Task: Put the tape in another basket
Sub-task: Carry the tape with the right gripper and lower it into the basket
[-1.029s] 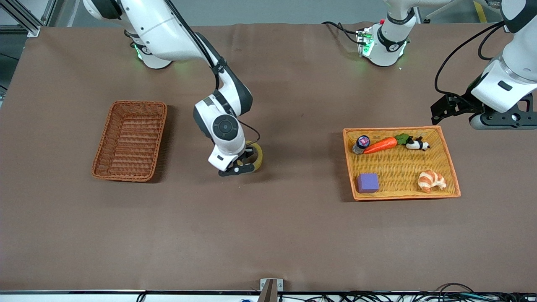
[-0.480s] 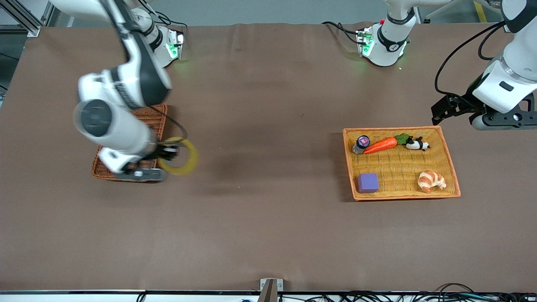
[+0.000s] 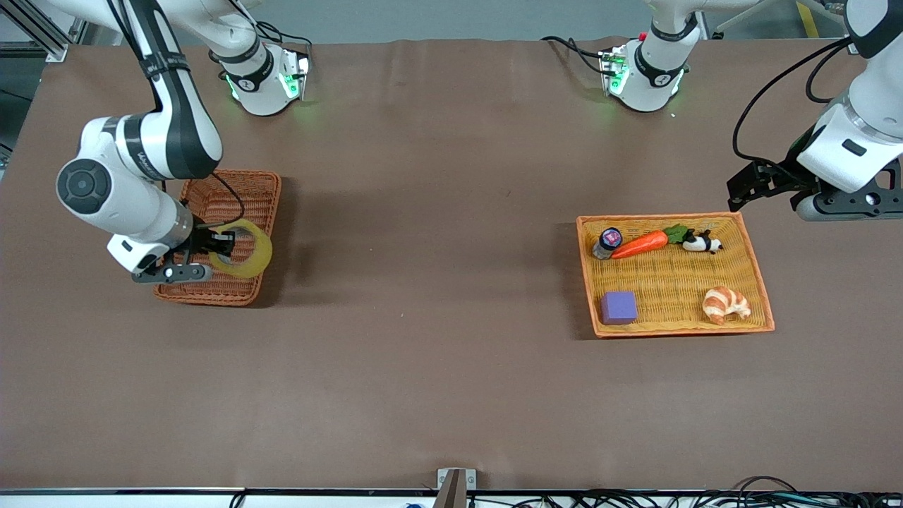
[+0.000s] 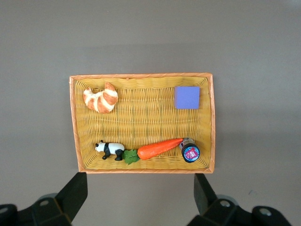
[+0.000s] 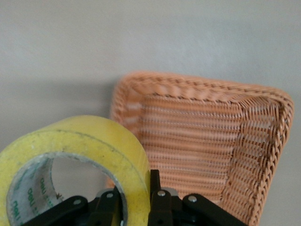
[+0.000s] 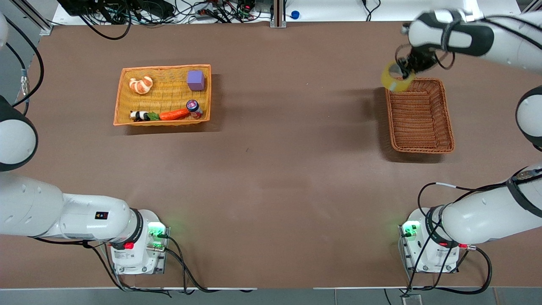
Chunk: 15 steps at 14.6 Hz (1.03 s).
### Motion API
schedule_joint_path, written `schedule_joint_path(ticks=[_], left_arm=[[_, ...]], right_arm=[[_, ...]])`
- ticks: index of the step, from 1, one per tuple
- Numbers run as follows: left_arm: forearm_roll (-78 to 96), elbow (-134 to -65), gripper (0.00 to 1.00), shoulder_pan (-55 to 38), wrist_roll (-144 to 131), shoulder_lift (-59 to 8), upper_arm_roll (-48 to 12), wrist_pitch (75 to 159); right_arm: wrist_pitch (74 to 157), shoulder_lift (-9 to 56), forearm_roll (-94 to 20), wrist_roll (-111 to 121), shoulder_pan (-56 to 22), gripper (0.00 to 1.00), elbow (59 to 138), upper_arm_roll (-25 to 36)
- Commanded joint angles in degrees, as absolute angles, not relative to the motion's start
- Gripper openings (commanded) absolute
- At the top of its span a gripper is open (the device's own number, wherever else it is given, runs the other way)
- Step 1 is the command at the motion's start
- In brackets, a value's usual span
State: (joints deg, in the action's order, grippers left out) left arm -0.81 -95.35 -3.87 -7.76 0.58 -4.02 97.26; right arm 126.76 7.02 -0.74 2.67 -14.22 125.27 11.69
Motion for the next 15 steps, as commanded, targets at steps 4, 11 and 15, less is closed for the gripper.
schedule_joint_path(ticks=[4, 11, 15], left_arm=[[-1.76, -94.31, 1.0, -3.96, -7.82, 0.18, -4.13, 96.5], [-1.67, -94.22, 1.0, -3.96, -7.91, -0.18, -4.31, 96.5], [-1.76, -94.13, 1.0, -3.96, -7.82, -0.44, -4.31, 96.5]], right_arm=[[140.51, 3.34, 0.26, 13.07, -14.15, 0.01, 138.68, 19.84], [150.37, 10.45, 0.26, 16.35, -13.45, 0.05, 142.21, 22.32], [150.83, 12.22, -0.17, 15.56, -13.45, 0.76, 141.68, 22.15]])
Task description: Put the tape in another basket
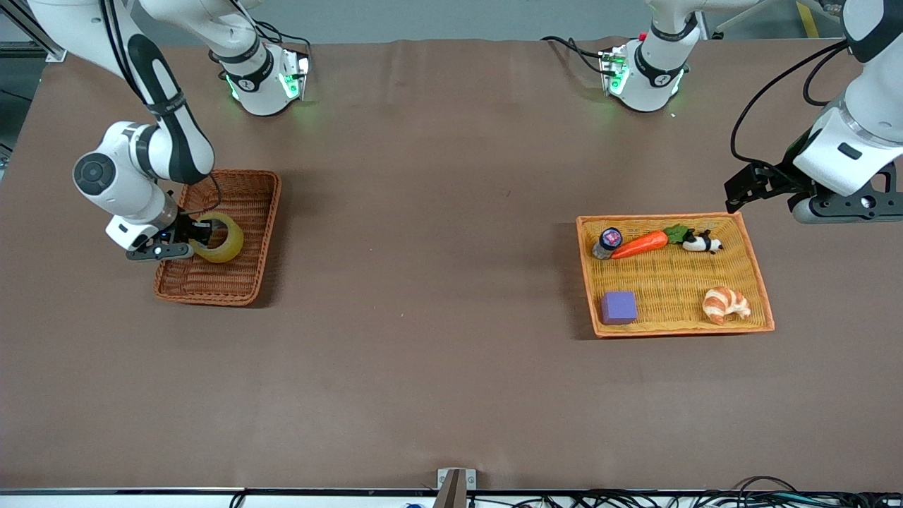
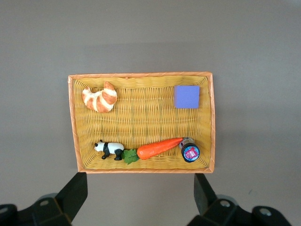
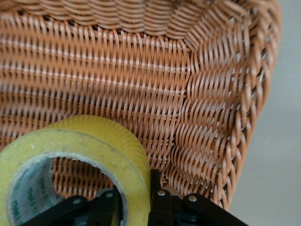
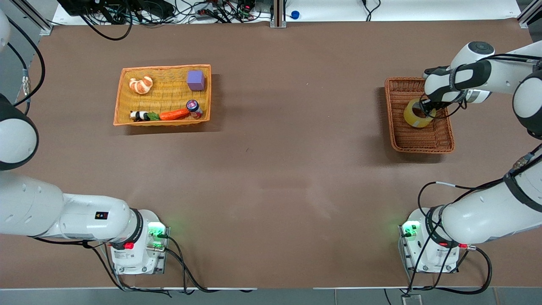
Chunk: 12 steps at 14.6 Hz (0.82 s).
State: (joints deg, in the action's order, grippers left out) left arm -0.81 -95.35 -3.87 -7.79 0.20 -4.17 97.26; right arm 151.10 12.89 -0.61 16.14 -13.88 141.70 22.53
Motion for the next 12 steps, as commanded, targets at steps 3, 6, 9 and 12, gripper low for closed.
schedule_joint_path(ticks=[3, 6, 9, 12], left_arm=[[-1.67, -93.96, 1.0, -3.87, -7.65, -0.44, -4.31, 96.5], [-1.67, -93.6, 1.0, -3.87, -7.82, -0.62, -4.31, 96.59], [-1.41, -92.9, 1.0, -3.95, -8.08, -0.61, -4.31, 96.68], [-1.14, -91.77, 1.0, -3.96, -8.17, -0.62, -4.31, 96.85]], right_arm=[[142.52, 11.25, -0.7, 15.21, -13.45, 1.0, 136.0, 21.8], [124.86, 9.14, -0.79, 11.7, -13.36, 1.0, 123.62, 21.62], [112.01, 8.18, -0.79, 4.68, -10.83, 1.0, 111.13, 17.42], [104.52, 7.38, -0.79, 3.08, -5.81, 1.0, 100.67, 10.65]])
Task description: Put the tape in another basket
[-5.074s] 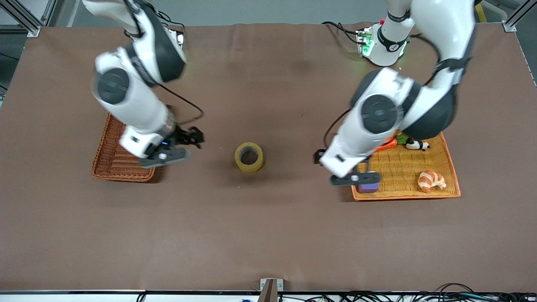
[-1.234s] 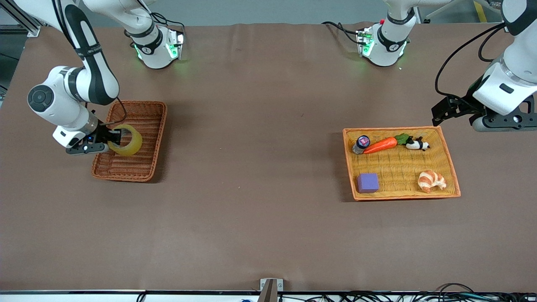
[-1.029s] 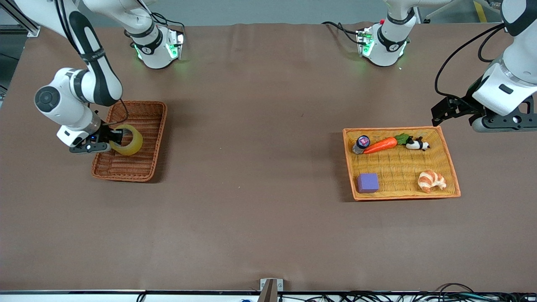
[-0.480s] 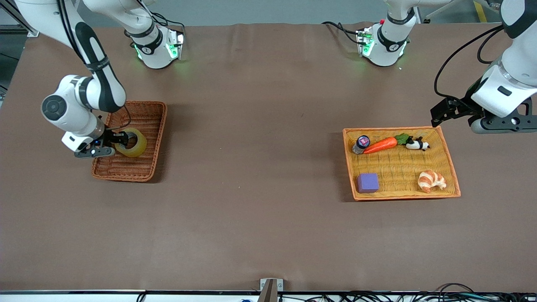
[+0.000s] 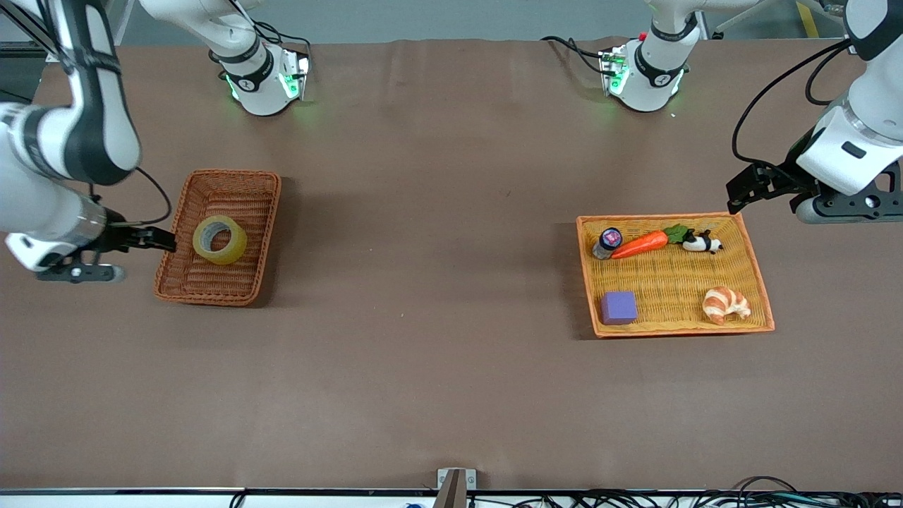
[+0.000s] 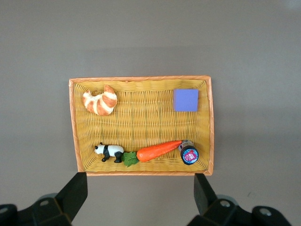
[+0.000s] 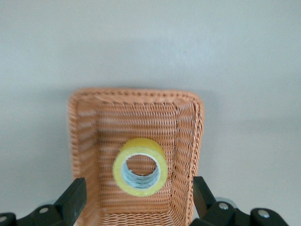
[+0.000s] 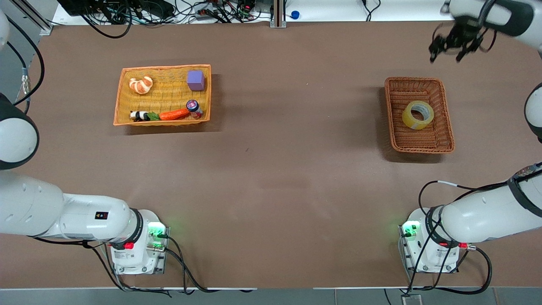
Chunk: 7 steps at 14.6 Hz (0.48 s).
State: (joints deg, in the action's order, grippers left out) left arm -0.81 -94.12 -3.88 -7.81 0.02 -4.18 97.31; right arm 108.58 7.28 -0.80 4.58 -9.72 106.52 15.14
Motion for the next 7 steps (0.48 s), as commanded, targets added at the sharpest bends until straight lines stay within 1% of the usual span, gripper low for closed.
schedule_joint_path(ticks=[1, 3, 4, 5, 7], left_arm=[[-1.14, -91.41, 1.0, -3.96, -8.26, -0.62, -4.31, 96.86], [-1.05, -91.14, 1.0, -3.96, -8.17, -0.53, -4.31, 96.59], [-1.05, -91.06, 1.0, -3.96, -8.09, -0.35, -4.31, 96.5], [-0.88, -90.71, 1.0, -3.96, -8.09, -0.35, -4.31, 96.16], [-0.79, -90.35, 1.0, -3.96, -7.74, -0.26, -4.31, 93.7]], right_arm=[[101.89, 7.38, -0.7, 3.08, -5.71, 1.0, 96.81, 9.94], [96.61, 7.73, -0.53, 3.25, -5.28, 1.0, 88.89, 8.36], [94.76, 7.91, -0.18, 3.51, -3.36, 1.0, 85.46, 6.35], [91.79, 8.0, -0.52, 3.78, -0.38, 1.0, 82.99, 3.8], [89.39, 7.48, 0.35, 3.08, 0.79, 1.0, 81.21, 1.59]])
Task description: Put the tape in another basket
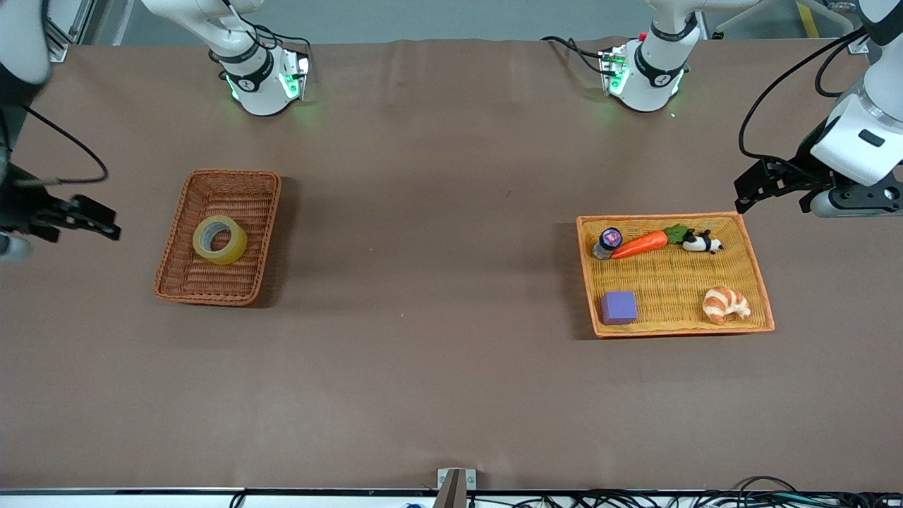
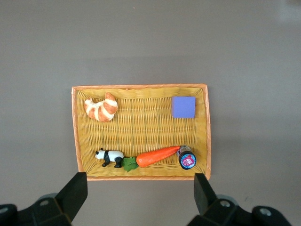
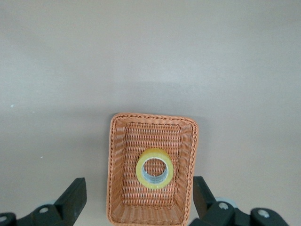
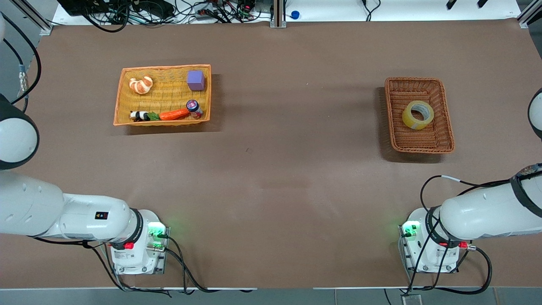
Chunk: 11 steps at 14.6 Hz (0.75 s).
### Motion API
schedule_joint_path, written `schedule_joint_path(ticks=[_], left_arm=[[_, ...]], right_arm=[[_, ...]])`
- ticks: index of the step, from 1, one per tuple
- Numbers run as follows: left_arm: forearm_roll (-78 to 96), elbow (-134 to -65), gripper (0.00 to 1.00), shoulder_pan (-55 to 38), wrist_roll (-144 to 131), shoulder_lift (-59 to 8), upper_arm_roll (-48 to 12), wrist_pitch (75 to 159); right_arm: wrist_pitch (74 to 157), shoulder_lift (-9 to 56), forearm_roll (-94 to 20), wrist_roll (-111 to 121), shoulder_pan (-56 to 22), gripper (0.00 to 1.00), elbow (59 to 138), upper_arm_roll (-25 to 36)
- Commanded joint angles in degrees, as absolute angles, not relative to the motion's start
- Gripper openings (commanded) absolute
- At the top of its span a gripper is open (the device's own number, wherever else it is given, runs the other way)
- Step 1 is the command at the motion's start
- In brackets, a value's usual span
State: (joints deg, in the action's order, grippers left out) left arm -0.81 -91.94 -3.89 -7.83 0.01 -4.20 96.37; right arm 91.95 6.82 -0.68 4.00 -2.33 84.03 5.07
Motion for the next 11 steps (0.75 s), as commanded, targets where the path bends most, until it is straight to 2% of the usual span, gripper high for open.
schedule_joint_path(ticks=[1, 3, 5, 6, 11], left_arm=[[-0.79, -90.44, 1.0, -3.96, -6.86, -0.09, -4.31, 93.43], [-0.88, -90.44, 1.0, -3.96, -6.68, 0.0, -4.31, 92.47], [-0.7, -90.44, 1.0, -3.96, -6.68, 0.0, -4.39, 92.37], [-0.7, -90.44, 1.0, -3.96, -6.68, 0.0, -4.39, 92.37], [-0.7, -90.44, 1.0, -3.87, -5.54, -0.09, -4.39, 92.37]], right_arm=[[86.51, 6.25, 0.35, 1.16, 1.92, 1.0, 81.3, 1.23], [84.9, 3.27, 0.09, -0.26, 3.08, 1.0, 83.83, 0.44], [90.94, -1.65, 0.09, -0.26, 2.73, 1.0, 92.07, 0.88], [91.4, -2.37, 0.09, -0.26, 2.2, 1.0, 93.07, 1.05], [90.09, -2.11, -0.09, -1.85, -0.44, 1.0, 90.0, 2.9]])
